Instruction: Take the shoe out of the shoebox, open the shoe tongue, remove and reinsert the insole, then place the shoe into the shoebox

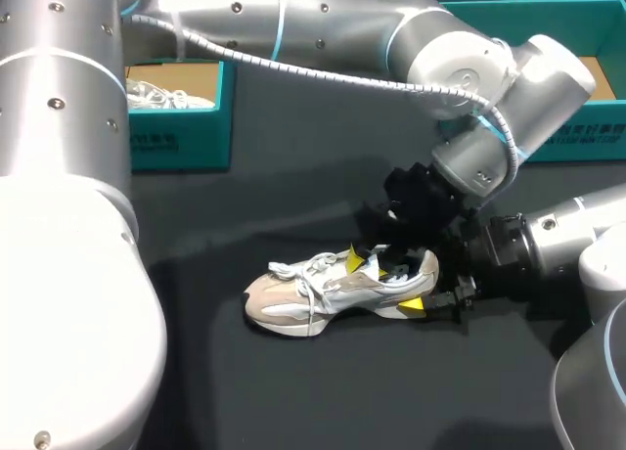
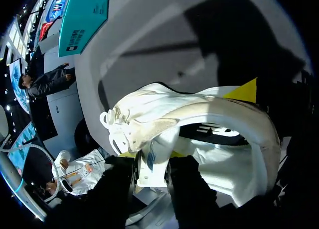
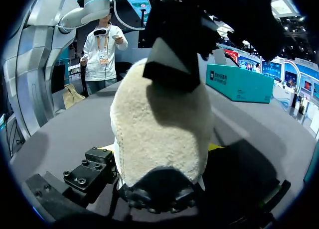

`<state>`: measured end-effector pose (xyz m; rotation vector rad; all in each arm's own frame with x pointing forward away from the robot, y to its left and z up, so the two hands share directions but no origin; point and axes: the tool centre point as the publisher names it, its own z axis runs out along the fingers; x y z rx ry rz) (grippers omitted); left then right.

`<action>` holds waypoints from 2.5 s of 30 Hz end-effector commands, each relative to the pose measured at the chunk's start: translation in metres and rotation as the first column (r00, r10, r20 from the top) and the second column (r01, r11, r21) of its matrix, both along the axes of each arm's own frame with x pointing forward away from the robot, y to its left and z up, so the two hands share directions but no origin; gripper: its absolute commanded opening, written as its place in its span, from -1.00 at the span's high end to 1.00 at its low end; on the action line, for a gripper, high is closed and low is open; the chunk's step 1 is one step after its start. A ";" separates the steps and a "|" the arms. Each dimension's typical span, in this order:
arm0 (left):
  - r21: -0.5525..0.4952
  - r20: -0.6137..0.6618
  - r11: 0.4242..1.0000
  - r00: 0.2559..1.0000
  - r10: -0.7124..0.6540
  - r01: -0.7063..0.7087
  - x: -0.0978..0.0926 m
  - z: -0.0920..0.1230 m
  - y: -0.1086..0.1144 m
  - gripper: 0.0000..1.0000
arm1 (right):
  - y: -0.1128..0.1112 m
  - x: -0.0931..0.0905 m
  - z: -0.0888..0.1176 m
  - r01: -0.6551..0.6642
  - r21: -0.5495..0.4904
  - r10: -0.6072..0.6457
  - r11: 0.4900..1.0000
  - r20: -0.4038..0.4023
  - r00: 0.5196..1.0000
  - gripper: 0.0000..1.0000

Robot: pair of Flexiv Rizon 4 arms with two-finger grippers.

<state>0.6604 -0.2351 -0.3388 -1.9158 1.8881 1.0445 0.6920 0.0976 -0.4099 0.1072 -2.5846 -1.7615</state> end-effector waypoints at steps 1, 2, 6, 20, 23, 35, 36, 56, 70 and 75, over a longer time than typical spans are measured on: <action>0.018 0.062 0.999 0.997 0.037 -0.038 -0.012 0.005 0.003 0.51 | 0.001 0.001 -0.001 0.001 -0.004 -0.001 1.000 -0.001 1.000 1.00; 0.018 0.064 0.999 0.997 0.036 -0.038 -0.012 0.006 0.004 0.52 | 0.001 0.001 -0.001 0.001 -0.004 -0.001 1.000 -0.001 1.000 1.00; 0.015 0.072 0.999 0.997 0.038 -0.039 -0.013 0.008 0.007 0.62 | 0.001 0.001 -0.001 0.001 -0.004 -0.001 1.000 -0.001 1.000 1.00; -0.202 0.103 0.969 0.981 0.166 -0.143 -0.006 0.037 0.035 1.00 | 0.001 0.001 -0.001 0.001 -0.004 -0.001 1.000 -0.001 1.000 1.00; -0.288 0.118 0.940 0.968 0.222 -0.180 -0.009 0.043 0.045 1.00 | 0.001 0.001 -0.001 0.001 -0.004 -0.001 1.000 -0.001 1.000 1.00; -0.552 0.109 0.797 0.927 0.359 -0.244 -0.018 0.057 0.081 1.00 | 0.001 0.001 -0.001 0.001 -0.004 -0.001 1.000 -0.001 1.000 1.00; -0.563 0.112 0.790 0.924 0.365 -0.243 -0.019 0.057 0.083 1.00 | 0.001 0.001 -0.001 0.001 -0.004 -0.001 1.000 -0.001 1.000 1.00; -0.484 0.174 0.845 0.921 0.349 -0.229 -0.022 0.011 0.110 1.00 | 0.001 0.001 -0.001 0.001 -0.004 -0.001 1.000 -0.001 1.000 1.00; -0.394 0.174 0.897 0.942 0.287 -0.201 -0.025 -0.012 0.135 0.32 | 0.001 0.001 -0.001 0.001 -0.004 -0.001 1.000 -0.001 1.000 1.00; -0.401 0.170 0.900 0.952 0.256 -0.171 -0.024 -0.001 0.142 -0.13 | 0.001 0.001 -0.001 0.001 -0.004 -0.001 1.000 -0.001 1.000 1.00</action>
